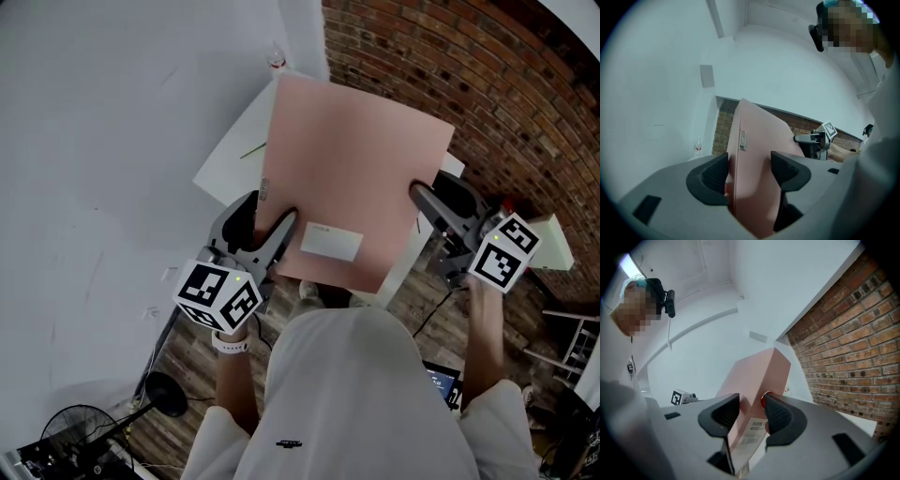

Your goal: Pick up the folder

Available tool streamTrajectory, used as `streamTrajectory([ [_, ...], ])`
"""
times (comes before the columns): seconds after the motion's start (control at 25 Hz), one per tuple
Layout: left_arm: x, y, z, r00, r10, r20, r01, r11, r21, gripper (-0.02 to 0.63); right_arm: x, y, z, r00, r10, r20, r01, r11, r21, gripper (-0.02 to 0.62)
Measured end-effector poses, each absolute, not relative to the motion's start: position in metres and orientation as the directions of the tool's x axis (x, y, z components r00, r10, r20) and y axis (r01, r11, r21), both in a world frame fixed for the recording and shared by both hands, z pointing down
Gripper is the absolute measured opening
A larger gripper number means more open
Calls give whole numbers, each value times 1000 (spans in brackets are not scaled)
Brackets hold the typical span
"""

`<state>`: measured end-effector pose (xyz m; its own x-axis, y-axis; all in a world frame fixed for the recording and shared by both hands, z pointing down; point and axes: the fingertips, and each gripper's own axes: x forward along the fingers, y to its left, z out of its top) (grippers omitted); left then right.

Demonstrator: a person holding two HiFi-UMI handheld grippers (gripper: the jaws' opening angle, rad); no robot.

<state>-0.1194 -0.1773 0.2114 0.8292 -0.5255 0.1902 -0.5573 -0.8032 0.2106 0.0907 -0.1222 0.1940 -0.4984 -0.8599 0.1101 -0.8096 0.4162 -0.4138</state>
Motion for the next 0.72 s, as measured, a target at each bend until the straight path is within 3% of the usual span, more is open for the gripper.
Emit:
streamTrajectory([
  [0.72, -126, -178, 208, 834, -517, 191, -550, -808, 211, 289, 85, -120, 191, -484, -871, 81, -809, 410, -421, 167],
])
